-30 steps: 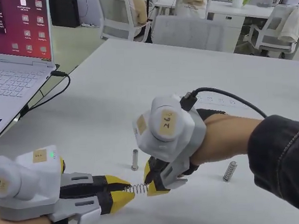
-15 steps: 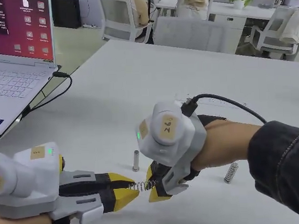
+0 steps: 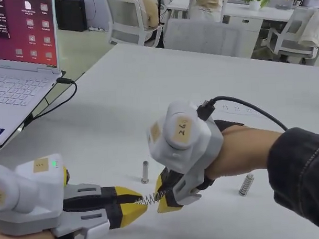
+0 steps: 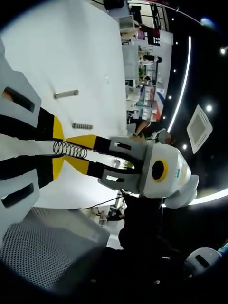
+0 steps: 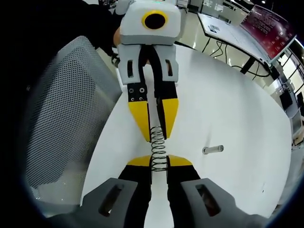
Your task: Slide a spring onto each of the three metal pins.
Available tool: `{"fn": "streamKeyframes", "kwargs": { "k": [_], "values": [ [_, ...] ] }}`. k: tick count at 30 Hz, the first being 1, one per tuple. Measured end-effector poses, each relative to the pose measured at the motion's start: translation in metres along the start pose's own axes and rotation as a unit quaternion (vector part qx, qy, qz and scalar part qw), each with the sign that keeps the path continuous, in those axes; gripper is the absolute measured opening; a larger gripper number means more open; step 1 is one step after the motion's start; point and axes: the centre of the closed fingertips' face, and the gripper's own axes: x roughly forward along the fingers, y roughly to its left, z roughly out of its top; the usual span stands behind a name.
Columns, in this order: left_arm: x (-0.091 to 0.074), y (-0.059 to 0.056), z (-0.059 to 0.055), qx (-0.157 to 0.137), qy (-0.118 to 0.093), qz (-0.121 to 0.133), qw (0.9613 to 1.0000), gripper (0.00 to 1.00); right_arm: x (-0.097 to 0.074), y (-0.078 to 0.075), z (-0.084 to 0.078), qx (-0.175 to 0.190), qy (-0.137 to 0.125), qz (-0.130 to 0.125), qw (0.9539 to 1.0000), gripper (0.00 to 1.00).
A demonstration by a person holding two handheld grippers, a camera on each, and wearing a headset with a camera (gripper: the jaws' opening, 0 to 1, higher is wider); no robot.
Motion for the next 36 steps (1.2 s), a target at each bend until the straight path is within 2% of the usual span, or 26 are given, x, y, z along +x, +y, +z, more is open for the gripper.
{"fn": "streamKeyframes", "kwargs": {
  "k": [15, 36],
  "values": [
    [0.005, 0.0, -0.005, 0.014, 0.011, 0.0, 0.9999, 0.02, -0.007, 0.003, 0.019, 0.019, -0.029, 0.009, 0.9994, 0.08],
    [0.011, 0.004, -0.009, 0.015, 0.008, 0.001, 0.9998, 0.03, -0.007, 0.003, 0.025, 0.025, -0.018, 0.009, 0.9995, 0.08]
  ]
}}
